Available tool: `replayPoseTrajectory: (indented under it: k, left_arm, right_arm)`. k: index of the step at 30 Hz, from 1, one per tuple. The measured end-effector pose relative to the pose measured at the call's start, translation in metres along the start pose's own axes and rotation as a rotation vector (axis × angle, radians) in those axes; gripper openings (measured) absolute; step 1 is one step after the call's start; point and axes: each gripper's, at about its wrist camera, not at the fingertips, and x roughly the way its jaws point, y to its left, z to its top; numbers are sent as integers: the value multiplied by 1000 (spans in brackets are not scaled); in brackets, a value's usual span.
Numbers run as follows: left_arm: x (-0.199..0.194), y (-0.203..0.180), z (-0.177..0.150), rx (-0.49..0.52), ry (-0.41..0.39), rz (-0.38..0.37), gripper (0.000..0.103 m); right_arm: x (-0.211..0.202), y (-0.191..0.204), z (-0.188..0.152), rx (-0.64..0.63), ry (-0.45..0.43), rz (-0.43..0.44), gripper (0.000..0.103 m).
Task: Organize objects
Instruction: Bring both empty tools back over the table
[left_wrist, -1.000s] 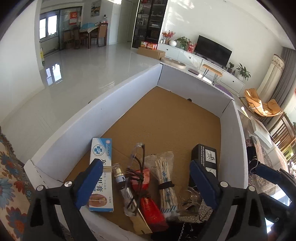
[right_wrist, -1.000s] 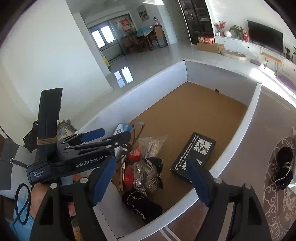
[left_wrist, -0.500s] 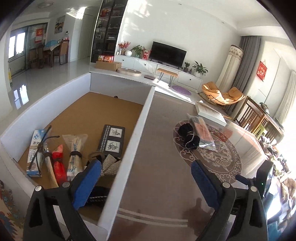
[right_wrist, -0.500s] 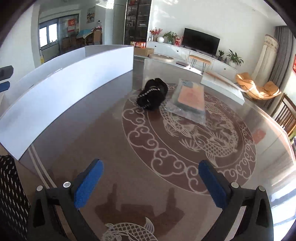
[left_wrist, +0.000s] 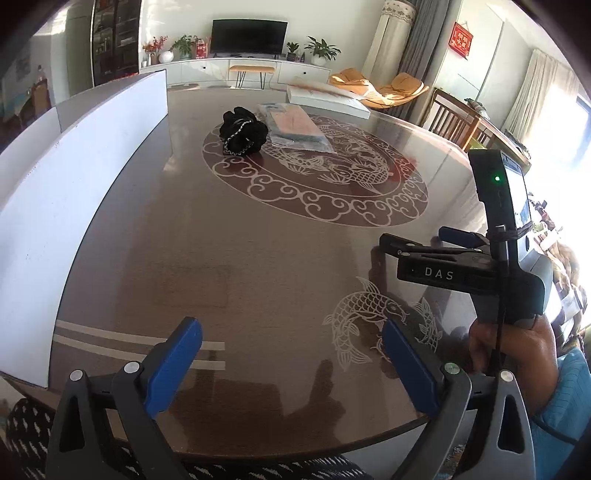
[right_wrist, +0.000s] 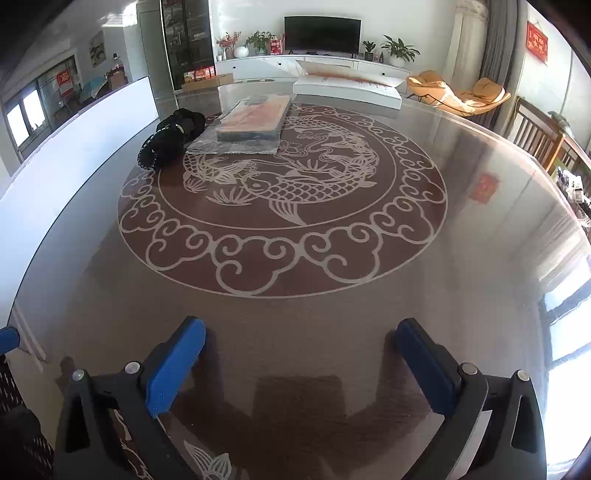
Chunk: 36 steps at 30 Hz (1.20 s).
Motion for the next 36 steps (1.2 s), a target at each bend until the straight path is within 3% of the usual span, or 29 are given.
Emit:
replayPoseTrajectory:
  k: [16,24,36]
  left_arm:
    - [3,8,-3,-107,65,54,99]
    - [-52,20,-3,-202,-60,4,99]
    - [-118,9,-11,-197,-183,-101,99]
  right_arm:
    - [0,1,0,1,0,0,103]
    - [2,2,1,2,-4,-2,103]
    - [2,2,1,3,-4,0,103]
